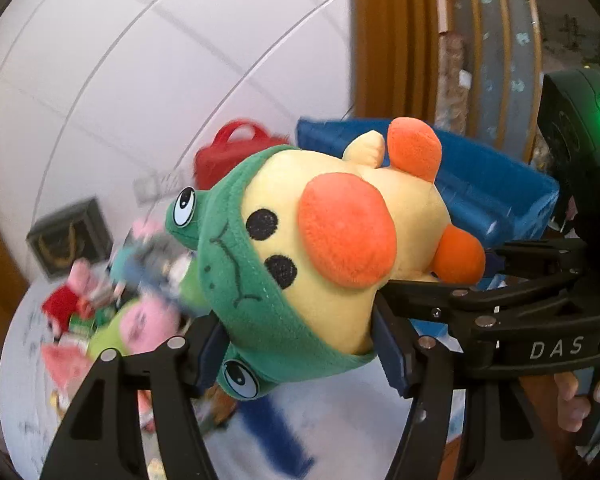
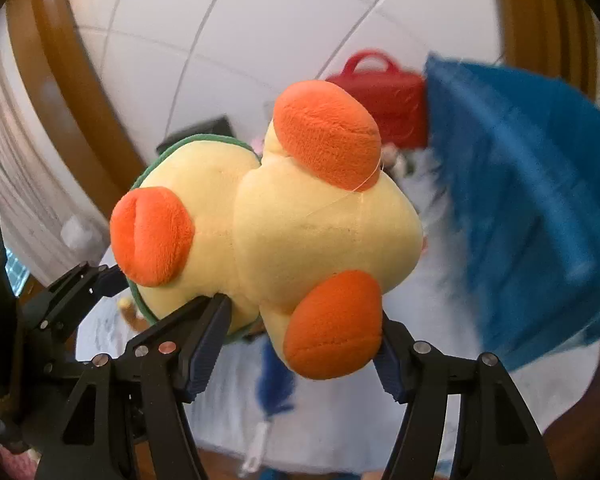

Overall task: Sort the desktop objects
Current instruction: 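Lift the duck plush with both tools and carry it toward the crate, then open both tools over the blue crate, dropping the duck plush inside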

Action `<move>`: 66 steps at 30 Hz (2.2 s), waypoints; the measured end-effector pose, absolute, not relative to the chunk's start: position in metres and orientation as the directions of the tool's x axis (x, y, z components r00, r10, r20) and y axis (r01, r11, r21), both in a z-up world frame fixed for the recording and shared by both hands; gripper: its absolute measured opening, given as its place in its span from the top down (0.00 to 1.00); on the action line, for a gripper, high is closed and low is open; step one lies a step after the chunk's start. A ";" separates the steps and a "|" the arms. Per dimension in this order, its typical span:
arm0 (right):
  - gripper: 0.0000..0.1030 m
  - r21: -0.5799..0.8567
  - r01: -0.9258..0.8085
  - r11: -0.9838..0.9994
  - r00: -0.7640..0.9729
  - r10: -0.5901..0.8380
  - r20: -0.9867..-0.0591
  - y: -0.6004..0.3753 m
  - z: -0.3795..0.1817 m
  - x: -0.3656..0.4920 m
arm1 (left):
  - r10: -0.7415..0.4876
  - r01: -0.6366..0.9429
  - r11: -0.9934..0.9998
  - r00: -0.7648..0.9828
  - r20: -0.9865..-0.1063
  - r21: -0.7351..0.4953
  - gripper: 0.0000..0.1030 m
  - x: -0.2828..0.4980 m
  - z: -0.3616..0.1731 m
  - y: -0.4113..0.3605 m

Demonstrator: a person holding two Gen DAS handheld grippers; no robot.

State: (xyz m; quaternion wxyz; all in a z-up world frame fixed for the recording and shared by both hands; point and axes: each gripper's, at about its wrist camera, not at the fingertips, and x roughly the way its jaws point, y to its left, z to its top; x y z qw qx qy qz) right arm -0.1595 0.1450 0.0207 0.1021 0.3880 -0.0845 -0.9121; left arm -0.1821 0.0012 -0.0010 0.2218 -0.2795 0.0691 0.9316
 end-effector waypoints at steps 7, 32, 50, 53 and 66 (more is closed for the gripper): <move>0.36 0.221 0.051 -0.974 -0.732 -0.187 -0.656 0.229 0.065 -0.176 | 0.437 -0.524 -0.851 -0.737 -0.517 0.029 0.38 -0.217 0.043 0.089; 0.36 0.095 -0.499 -0.862 -0.610 0.271 -0.745 0.450 0.067 -0.181 | 0.611 -0.865 -0.482 -0.447 -0.653 0.140 0.33 -0.280 0.038 0.357; 0.30 -0.001 -0.575 -0.818 -0.502 0.354 -0.789 0.456 0.050 -0.191 | 0.558 -0.817 -0.549 -0.514 -0.651 0.175 0.30 -0.285 0.040 0.334; 0.30 -0.025 -0.564 -0.826 -0.499 0.364 -0.787 0.450 0.049 -0.191 | 0.548 -0.807 -0.564 -0.525 -0.651 0.177 0.30 -0.283 0.039 0.325; 0.28 -0.053 -0.506 -0.861 -0.525 0.356 -0.773 0.424 0.045 -0.186 | 0.484 -0.741 -0.645 -0.586 -0.650 0.187 0.30 -0.269 0.038 0.282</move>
